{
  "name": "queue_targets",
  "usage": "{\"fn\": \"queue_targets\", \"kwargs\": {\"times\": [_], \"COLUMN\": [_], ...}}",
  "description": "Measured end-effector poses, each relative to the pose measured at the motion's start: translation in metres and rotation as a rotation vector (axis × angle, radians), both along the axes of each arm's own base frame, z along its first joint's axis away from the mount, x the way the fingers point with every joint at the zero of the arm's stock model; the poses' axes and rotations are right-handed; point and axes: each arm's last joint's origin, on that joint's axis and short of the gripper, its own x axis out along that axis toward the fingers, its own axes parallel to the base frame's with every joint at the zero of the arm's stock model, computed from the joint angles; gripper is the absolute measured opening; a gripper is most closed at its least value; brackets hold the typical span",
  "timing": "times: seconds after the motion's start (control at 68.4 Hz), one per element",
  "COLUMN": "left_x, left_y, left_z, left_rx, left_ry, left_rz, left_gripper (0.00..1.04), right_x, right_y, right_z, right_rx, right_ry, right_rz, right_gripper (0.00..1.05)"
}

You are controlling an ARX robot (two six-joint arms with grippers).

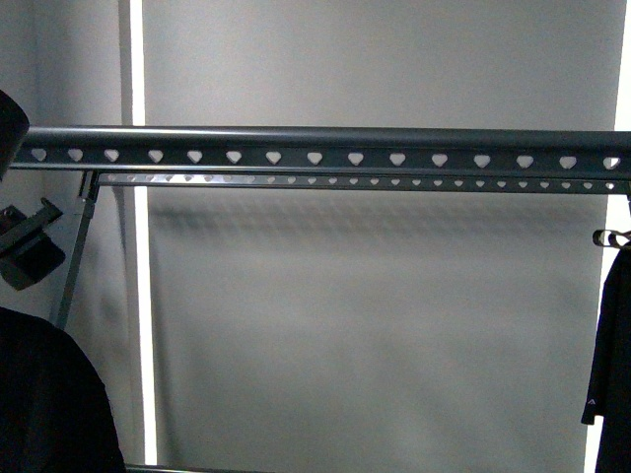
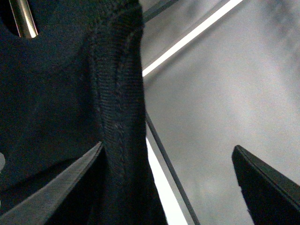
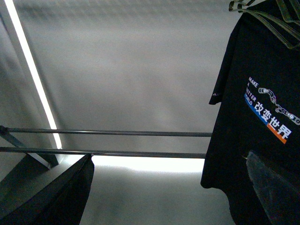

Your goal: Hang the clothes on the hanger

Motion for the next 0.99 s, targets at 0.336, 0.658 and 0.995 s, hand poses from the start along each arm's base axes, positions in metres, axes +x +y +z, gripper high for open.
{"fn": "queue_targets", "kwargs": {"times": [0.336,0.658,0.995], "left_x": [-0.007,-0.071,-0.134], "left_y": [0.001,-0.032,-0.057], "left_z": [-0.015,-0.016,0.006], "left_rx": [-0.027,-0.088,0.303], "left_ry": [0.072,0.206,0.143], "left_rz": [-0.065,-0.56,-1.427], "left_gripper": [0.18,0.04,0.04], "right_x": [0.0,0.0,0.0], "right_y": [0.0,0.0,0.0], "right_z": [0.0,0.0,0.0], "right_rx": [0.0,0.0,0.0], "right_ry": [0.0,0.0,0.0], "right_rz": [0.0,0.0,0.0], "right_gripper": [0.97,0.97,0.97]}}
